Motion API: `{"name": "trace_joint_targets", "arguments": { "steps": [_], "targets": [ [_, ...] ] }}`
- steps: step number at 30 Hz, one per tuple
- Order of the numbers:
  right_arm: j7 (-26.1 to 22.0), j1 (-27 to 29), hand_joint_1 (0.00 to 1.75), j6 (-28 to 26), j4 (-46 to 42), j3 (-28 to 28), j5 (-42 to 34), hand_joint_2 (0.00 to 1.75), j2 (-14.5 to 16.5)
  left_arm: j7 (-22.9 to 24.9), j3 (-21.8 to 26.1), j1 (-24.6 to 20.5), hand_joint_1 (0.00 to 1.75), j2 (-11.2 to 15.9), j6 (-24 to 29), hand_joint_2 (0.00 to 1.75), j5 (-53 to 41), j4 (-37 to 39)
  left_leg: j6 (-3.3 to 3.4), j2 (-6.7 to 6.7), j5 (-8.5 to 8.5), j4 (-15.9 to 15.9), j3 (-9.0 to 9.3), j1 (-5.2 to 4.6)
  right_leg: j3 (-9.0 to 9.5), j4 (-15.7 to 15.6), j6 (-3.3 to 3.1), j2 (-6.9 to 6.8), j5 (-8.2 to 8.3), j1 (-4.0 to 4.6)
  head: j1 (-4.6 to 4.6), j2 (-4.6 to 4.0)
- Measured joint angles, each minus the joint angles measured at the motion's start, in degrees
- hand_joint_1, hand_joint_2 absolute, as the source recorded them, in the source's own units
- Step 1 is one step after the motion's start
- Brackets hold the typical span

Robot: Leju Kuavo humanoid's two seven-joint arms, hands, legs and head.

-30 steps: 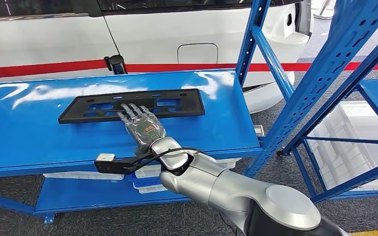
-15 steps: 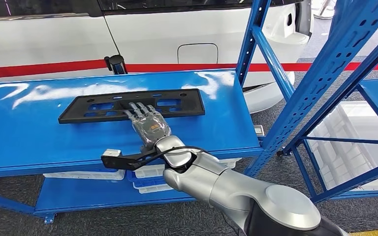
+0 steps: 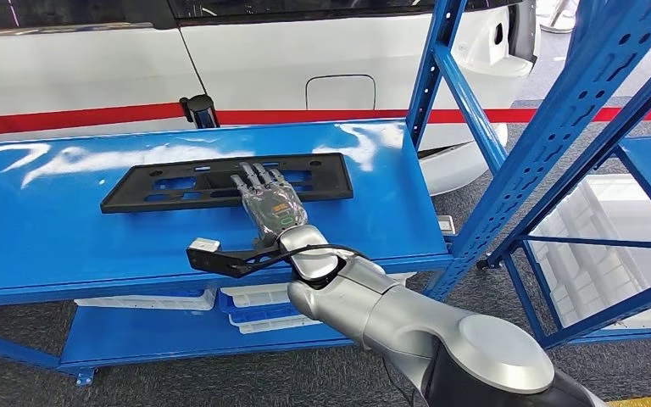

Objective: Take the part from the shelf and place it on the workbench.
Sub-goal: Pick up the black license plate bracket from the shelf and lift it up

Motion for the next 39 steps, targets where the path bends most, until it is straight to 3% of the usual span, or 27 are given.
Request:
{"name": "trace_joint_targets", "arguments": {
  "steps": [22, 28, 35, 36, 39],
  "targets": [
    [-0.2, -0.4, 0.0, -0.4, 2.4, -0.1, -0.5, 1.75, 0.0, -0.3, 0.0, 0.1, 0.0, 0.3, -0.4, 0.0, 0.1, 0.0, 0.0, 0.0, 0.0, 0.0, 0.0, 0.0, 0.0, 0.0, 0.0, 0.0, 0.0, 0.0, -0.02, 0.0],
    [-1.9, -1.9, 0.0, -3.7, 18.5, -1.1, -3.1, 1.75, -0.9, -1.5, 0.3, 0.4, 0.0, 2.2, -1.8, 0.0, 1.9, 0.4, 0.0, -0.01, 0.0, 0.0, 0.03, 0.0, 0.02, 0.0, 0.0, 0.0, 0.0, 0.0, -0.02, 0.0],
    [-1.3, -2.2, 0.0, -4.8, 20.8, -1.7, -3.8, 1.75, -3.2, -2.0, 0.8, 0.4, 0.0, 2.4, -1.6, 0.0, 2.3, 0.5, 0.0, 0.0, 0.0, 0.0, 0.05, -0.01, 0.04, 0.0, 0.02, 0.0, 0.02, -0.01, -0.01, 0.0],
    [-1.3, -2.2, 0.16, -4.9, 20.9, -1.8, -3.9, 1.75, -3.5, -2.0, 1.0, 0.4, 0.0, 2.4, -1.6, 0.0, 2.3, 0.5, 0.0, 0.0, 0.0, 0.0, 0.06, -0.01, 0.04, 0.0, 0.02, 0.0, 0.02, -0.01, -0.01, 0.0],
    [-1.4, -2.2, 1.21, -5.1, 21.3, -2.1, -4.3, 1.75, -4.0, -2.0, 1.2, 0.4, 0.0, 2.5, -1.3, 0.0, 2.3, 0.5, 0.0, 0.01, 0.0, 0.0, 0.07, -0.01, 0.05, 0.0, 0.02, 0.0, 0.02, 0.0, -0.02, 0.0]
  ]
}}
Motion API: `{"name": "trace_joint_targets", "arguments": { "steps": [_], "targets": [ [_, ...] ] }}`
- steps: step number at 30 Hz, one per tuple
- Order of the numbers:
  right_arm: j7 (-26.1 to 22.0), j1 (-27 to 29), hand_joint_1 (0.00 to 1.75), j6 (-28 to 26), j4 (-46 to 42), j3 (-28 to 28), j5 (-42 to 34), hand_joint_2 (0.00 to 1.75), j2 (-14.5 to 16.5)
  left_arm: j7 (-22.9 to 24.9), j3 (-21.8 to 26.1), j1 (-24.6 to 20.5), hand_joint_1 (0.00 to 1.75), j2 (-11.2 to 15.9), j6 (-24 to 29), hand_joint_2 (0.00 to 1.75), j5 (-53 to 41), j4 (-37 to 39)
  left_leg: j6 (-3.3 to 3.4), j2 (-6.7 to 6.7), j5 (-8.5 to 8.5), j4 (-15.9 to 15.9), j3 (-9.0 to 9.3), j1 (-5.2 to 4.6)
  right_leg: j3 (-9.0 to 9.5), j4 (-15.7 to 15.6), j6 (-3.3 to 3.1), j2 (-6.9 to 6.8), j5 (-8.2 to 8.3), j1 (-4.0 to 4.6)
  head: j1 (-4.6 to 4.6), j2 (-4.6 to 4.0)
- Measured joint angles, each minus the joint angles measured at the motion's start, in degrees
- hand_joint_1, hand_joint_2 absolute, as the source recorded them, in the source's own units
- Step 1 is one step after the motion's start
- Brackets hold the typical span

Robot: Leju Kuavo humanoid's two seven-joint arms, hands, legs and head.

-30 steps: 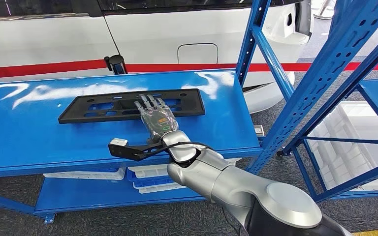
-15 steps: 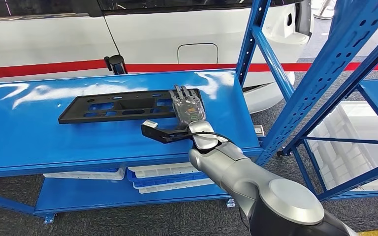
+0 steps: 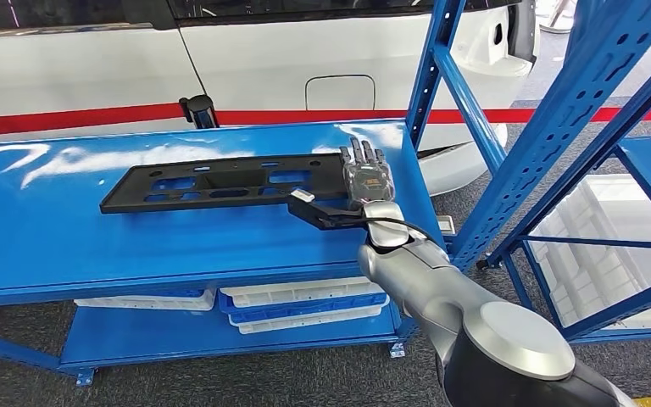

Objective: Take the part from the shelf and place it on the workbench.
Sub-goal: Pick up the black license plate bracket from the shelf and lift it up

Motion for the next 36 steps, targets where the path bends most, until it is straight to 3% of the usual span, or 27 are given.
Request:
{"name": "trace_joint_targets", "arguments": {
  "steps": [1, 3, 5, 17, 25, 26, 27, 30, 31, 36],
  "targets": [
    [-0.1, 0.1, 1.46, -0.1, 0.1, -0.1, -0.2, 1.75, -0.1, 0.0, 0.0, 0.0, 0.0, 0.0, 0.1, 0.0, 0.0, 0.0, 0.0, 0.0, 0.0, 0.0, 0.0, 0.0, 0.0, 0.0, 0.0, 0.0, 0.0, 0.0, 0.0, 0.0],
    [-0.6, 0.4, 1.62, -0.6, 0.2, -0.4, -0.4, 1.75, -0.4, 0.0, 0.1, 0.0, 0.0, 0.0, 0.3, 0.0, 0.1, 0.0, 0.0, 0.0, 0.0, 0.0, 0.0, 0.0, 0.0, 0.0, 0.0, 0.0, 0.0, 0.0, 0.0, 0.0],
    [-1.3, 0.7, 1.68, -1.4, 0.2, -0.5, -0.5, 1.75, -0.6, 0.0, 0.1, 0.0, 0.0, 0.0, 0.5, 0.0, 0.1, 0.0, 0.0, 0.0, 0.0, 0.0, 0.0, 0.01, 0.0, 0.0, 0.0, 0.0, 0.0, 0.0, 0.0, 0.0],
    [-5.4, 2.4, 1.75, -6.5, 0.5, -2.1, -1.6, 1.75, -0.8, 0.2, 0.5, 0.0, 0.0, 0.2, 1.3, 0.0, 0.2, 0.0, 0.0, 0.03, 0.0, 0.0, 0.0, 0.0, 0.01, 0.0, 0.0, 0.01, 0.0, 0.0, 0.0, 0.0],
    [-6.4, 3.5, 1.67, -7.3, 0.5, -2.5, -1.8, 1.75, -0.7, 0.9, 0.5, 0.0, 0.0, 0.3, 1.4, 0.0, 0.2, 0.0, 0.0, 0.0, 0.0, 0.0, 0.02, 0.01, 0.02, 0.0, 0.0, 0.0, 0.0, 0.01, 0.0, 0.0],
    [-6.4, 3.6, 1.63, -7.4, 0.5, -2.5, -1.9, 1.75, -0.7, 0.9, 0.5, 0.0, 0.0, 0.3, 1.4, 0.0, 0.1, 0.0, 0.0, 0.0, 0.0, 0.0, 0.02, 0.01, 0.02, 0.0, 0.0, 0.0, 0.0, 0.01, 0.0, 0.0],
    [-6.5, 3.7, 1.45, -7.5, 0.5, -2.6, -2.0, 1.75, -0.7, 0.9, 0.5, 0.0, 0.0, 0.3, 1.4, 0.0, 0.1, 0.0, 0.0, 0.0, 0.0, 0.0, 0.02, 0.01, 0.02, 0.0, 0.0, 0.0, 0.0, 0.01, 0.0, 0.0],
    [-7.0, 4.0, 0.32, -8.0, 0.5, -3.1, -2.3, 1.75, -0.7, 1.1, 0.5, -0.1, 0.0, 0.5, 1.3, 0.0, 0.0, 0.0, 0.0, 0.01, 0.0, 0.0, 0.02, 0.0, 0.02, 0.0, 0.0, 0.0, 0.0, 0.0, 0.01, 0.0],
    [-7.1, 4.1, 0.08, -8.3, 0.5, -3.3, -2.4, 1.75, -0.8, 1.2, 0.5, -0.1, 0.0, 0.5, 1.2, 0.0, 0.0, 0.0, 0.0, 0.01, 0.0, 0.0, 0.02, 0.0, 0.02, 0.0, 0.0, 0.0, 0.0, 0.0, 0.01, 0.0],
    [-7.2, 4.6, 0.0, -9.2, 0.5, -3.8, -2.5, 1.75, -1.1, 1.7, 0.5, -0.1, 0.0, 0.9, 0.8, 0.0, -0.3, 0.0, 0.0, 0.01, 0.0, 0.0, 0.02, 0.0, 0.02, 0.0, 0.0, 0.0, 0.0, 0.0, 0.0, 0.0]
  ]
}}
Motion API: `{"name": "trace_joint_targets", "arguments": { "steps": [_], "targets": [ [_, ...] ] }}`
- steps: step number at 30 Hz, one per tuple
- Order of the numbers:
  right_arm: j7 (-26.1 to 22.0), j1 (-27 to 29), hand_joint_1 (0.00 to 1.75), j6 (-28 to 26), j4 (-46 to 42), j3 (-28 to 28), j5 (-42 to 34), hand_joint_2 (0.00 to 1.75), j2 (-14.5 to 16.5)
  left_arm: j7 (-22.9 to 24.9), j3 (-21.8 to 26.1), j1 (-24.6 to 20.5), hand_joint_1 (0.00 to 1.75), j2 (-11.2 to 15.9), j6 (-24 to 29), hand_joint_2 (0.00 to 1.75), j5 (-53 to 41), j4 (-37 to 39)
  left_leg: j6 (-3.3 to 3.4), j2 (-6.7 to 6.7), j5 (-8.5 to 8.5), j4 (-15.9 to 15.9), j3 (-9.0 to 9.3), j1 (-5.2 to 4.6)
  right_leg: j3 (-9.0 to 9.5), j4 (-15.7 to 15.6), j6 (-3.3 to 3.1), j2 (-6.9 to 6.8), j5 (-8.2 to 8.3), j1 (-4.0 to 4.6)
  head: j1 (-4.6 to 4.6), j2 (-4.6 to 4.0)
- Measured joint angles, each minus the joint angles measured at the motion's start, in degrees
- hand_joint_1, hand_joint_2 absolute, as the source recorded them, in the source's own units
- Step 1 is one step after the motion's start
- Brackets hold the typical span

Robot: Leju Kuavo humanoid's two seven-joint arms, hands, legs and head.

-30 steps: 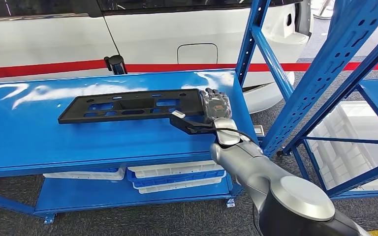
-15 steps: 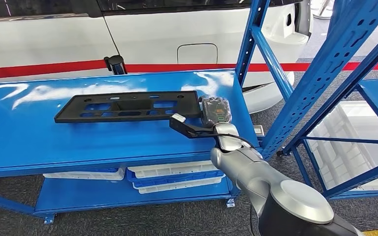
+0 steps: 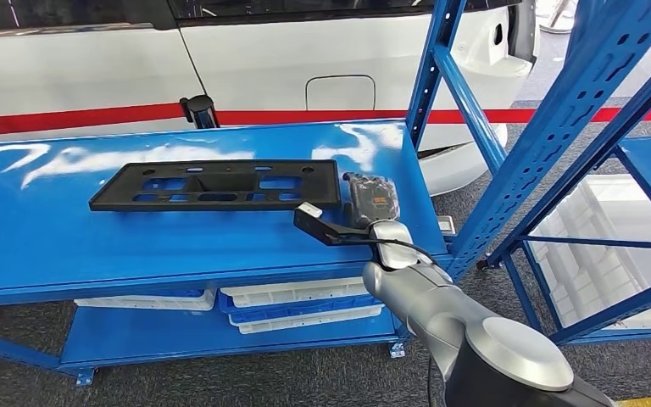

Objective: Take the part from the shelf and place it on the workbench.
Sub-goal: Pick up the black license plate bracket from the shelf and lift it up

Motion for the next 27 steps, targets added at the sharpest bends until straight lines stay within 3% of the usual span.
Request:
{"name": "trace_joint_targets", "arguments": {
  "steps": [27],
  "targets": [
    [-1.8, -0.1, 0.0, -2.0, -0.9, -1.3, 0.8, 1.75, -0.5, 1.6, -0.4, -0.8, 0.0, 0.6, -1.9, 0.0, -1.3, 0.0, -0.01, 0.02, -0.01, 0.0, 0.45, 0.0, 0.46, 0.0, -0.01, 0.0, -0.01, 0.01, 0.0, 0.0]
  ]
}}
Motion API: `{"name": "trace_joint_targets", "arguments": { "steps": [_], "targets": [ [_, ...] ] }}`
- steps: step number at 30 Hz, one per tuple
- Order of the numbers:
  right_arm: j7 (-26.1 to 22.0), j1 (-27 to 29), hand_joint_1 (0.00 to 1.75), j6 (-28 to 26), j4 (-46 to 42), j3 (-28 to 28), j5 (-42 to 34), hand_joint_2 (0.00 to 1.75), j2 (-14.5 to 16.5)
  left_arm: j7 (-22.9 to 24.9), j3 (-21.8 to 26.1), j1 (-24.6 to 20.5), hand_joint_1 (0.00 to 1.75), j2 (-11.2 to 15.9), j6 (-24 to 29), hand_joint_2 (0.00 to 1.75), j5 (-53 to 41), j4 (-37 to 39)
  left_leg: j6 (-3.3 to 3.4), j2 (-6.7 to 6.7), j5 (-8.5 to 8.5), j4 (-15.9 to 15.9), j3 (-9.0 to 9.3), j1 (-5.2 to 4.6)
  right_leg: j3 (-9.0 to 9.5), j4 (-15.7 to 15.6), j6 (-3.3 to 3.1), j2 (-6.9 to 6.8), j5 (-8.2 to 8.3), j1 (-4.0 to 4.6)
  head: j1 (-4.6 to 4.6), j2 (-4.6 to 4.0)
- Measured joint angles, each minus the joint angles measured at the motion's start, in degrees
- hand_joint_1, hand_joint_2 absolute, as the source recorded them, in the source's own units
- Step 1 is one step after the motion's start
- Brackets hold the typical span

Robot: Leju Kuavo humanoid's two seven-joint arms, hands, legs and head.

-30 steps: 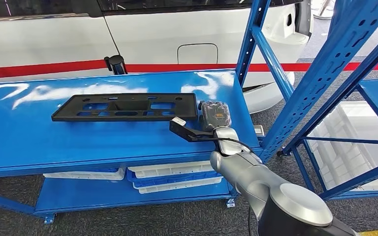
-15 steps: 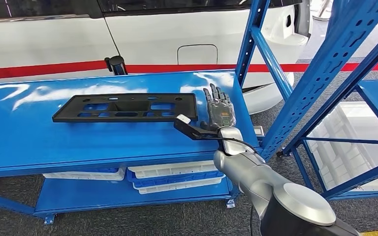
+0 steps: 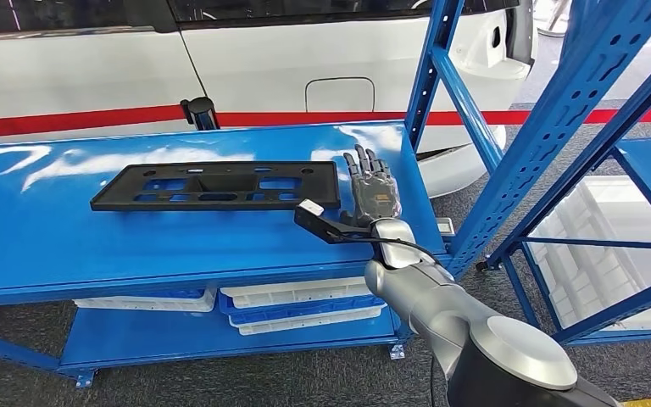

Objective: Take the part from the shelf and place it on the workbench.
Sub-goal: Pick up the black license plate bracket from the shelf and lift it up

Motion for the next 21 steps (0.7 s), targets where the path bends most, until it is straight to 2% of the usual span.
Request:
{"name": "trace_joint_targets", "arguments": {
  "steps": [14, 15, 18, 19, 21],
  "targets": [
    [0.2, 0.4, 0.0, 2.3, -1.0, 0.1, 3.5, 1.75, 4.1, 0.7, -0.8, -0.5, 0.0, 0.3, -0.7, 0.0, -0.8, 0.0, -0.01, 0.08, 0.0, 0.0, -0.06, 0.02, -0.07, 0.0, -0.01, 0.01, -0.01, 0.03, 0.0, 0.0],
    [0.5, 0.4, 0.32, 2.6, -1.0, 0.1, 3.8, 1.75, 4.4, 0.7, -0.9, -0.6, 0.0, 0.3, -0.7, 0.0, -0.9, 0.0, -0.01, 0.08, 0.0, 0.0, -0.07, 0.02, -0.07, 0.0, -0.01, 0.01, -0.01, 0.02, 0.01, 0.0],
    [1.5, 0.4, 1.51, 3.6, -1.0, 0.1, 4.8, 1.75, 5.0, 0.8, -1.2, -0.6, 0.0, 0.3, -0.7, 0.0, -0.9, 0.0, 0.0, 0.07, 0.0, 0.0, -0.08, 0.02, -0.07, 0.0, -0.01, 0.0, -0.01, 0.02, 0.01, 0.0],
    [1.9, 0.4, 1.59, 3.9, -1.0, 0.1, 5.2, 1.75, 5.1, 0.9, -1.2, -0.7, 0.0, 0.3, -0.7, 0.0, -1.0, 0.0, 0.0, 0.07, 0.0, 0.0, -0.08, 0.02, -0.07, 0.0, -0.01, 0.0, -0.01, 0.02, 0.01, 0.0],
    [2.6, 0.5, 1.62, 4.3, -1.0, 0.1, 5.9, 1.75, 5.3, 0.9, -1.3, -0.7, 0.0, 0.3, -0.6, 0.0, -1.0, 0.0, 0.0, 0.07, 0.0, 0.0, -0.09, 0.02, -0.07, 0.0, -0.01, 0.0, -0.01, 0.02, 0.02, 0.0]
  ]
}}
